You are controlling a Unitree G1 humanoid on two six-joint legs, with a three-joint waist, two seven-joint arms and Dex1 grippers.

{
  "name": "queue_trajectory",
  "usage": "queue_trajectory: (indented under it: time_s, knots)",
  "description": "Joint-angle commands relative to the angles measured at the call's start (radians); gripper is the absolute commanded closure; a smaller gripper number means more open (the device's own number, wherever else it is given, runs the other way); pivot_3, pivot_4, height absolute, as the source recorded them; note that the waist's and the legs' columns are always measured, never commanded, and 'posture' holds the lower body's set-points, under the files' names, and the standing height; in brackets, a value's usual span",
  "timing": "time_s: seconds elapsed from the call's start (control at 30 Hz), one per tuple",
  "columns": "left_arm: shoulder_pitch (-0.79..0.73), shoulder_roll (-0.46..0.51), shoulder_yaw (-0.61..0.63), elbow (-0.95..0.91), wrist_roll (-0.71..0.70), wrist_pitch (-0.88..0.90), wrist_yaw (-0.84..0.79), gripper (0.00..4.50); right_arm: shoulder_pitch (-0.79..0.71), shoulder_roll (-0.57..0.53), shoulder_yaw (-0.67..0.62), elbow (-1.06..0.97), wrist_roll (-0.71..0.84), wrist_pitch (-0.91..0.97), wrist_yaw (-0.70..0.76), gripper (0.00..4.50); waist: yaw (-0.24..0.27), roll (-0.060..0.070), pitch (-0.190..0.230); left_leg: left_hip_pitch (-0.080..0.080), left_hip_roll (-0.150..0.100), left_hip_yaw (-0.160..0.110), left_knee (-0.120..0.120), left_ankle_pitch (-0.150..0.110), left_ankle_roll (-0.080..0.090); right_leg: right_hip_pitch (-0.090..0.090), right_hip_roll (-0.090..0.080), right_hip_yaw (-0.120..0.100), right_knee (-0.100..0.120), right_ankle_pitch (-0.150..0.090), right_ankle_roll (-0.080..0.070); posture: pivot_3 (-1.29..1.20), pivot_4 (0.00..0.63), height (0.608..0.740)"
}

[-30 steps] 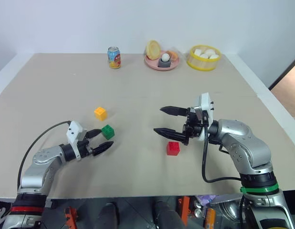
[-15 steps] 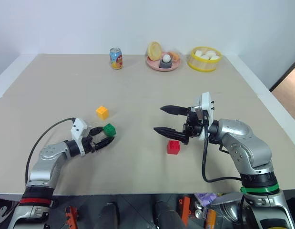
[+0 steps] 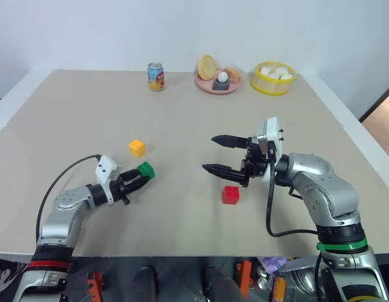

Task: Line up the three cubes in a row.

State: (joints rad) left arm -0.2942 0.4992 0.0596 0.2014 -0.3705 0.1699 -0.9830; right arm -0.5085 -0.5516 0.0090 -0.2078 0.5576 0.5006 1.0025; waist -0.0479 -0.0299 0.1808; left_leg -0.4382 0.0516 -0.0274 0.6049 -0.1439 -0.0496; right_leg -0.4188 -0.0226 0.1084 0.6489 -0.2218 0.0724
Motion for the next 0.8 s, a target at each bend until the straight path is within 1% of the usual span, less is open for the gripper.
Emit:
queue_trajectory:
  time_s: [0.03,0.1,0.17,0.23,0.33,0.5,0.63,0.8]
  knots:
    - [-0.027,0.021,-0.037,-0.102,-0.012,-0.044,-0.089,3.24,-0.011,-0.029,-0.033,-0.013,0.03,0.005,0.025,0.0,0.0,0.0,0.0,0.0,0.0,0.0,0.0,0.0,0.0,0.0,0.0,0.0,0.0,0.0,0.0,0.0,0.15,0.74]
    - [-0.034,0.033,-0.07,-0.141,-0.01,-0.061,-0.149,3.24,0.006,-0.067,-0.039,-0.02,0.042,0.018,0.064,0.0,0.001,0.0,0.0,-0.002,0.0,0.001,0.0,0.0,0.0,-0.001,0.0,0.0,0.0,-0.002,0.0,0.0,0.15,0.74]
    - [-0.056,0.035,-0.11,-0.178,-0.023,-0.049,-0.205,3.24,0.043,-0.134,-0.063,-0.018,0.058,0.026,0.127,0.0,0.003,0.0,0.0,-0.002,0.0,0.0,-0.001,0.0,0.0,-0.001,0.0,0.0,-0.001,-0.003,0.001,0.0,0.15,0.74]
    - [-0.072,0.034,-0.134,-0.191,-0.03,-0.038,-0.236,3.24,0.069,-0.176,-0.084,-0.018,0.08,0.029,0.163,0.0,0.004,0.0,0.0,-0.002,-0.001,0.0,-0.002,0.0,-0.001,0.0,-0.001,0.0,0.0,-0.005,0.001,0.0,0.15,0.74]
    - [-0.096,0.027,-0.168,-0.186,-0.029,-0.035,-0.281,3.24,0.115,-0.231,-0.126,-0.024,0.105,0.031,0.209,0.0,0.0,0.0,0.0,-0.002,-0.001,0.0,-0.002,-0.001,-0.001,-0.001,0.0,0.001,0.0,-0.006,0.001,0.0,0.15,0.74]
    - [-0.132,0.026,-0.231,-0.125,-0.004,-0.066,-0.368,3.24,0.23,-0.324,-0.182,-0.06,0.112,0.02,0.269,0.0,0.001,0.0,0.0,-0.001,0.0,0.0,-0.002,-0.002,0.0,0.0,0.0,0.0,0.0,-0.006,0.001,0.0,0.15,0.74]
    - [-0.15,0.018,-0.256,-0.039,0.032,-0.119,-0.405,3.24,0.295,-0.351,-0.217,-0.093,0.113,0.009,0.271,0.0,-0.001,0.0,0.0,-0.001,-0.001,0.0,-0.001,-0.002,0.0,0.0,0.0,0.001,0.0,-0.006,0.001,0.0,0.15,0.74]
    - [-0.19,-0.03,-0.273,0.099,0.087,-0.201,-0.395,3.24,0.303,-0.333,-0.238,-0.125,0.134,0.02,0.223,0.0,0.001,0.0,0.0,-0.001,-0.001,0.0,0.001,-0.002,0.0,0.0,0.0,0.001,0.0,-0.005,0.002,0.0,0.15,0.74]
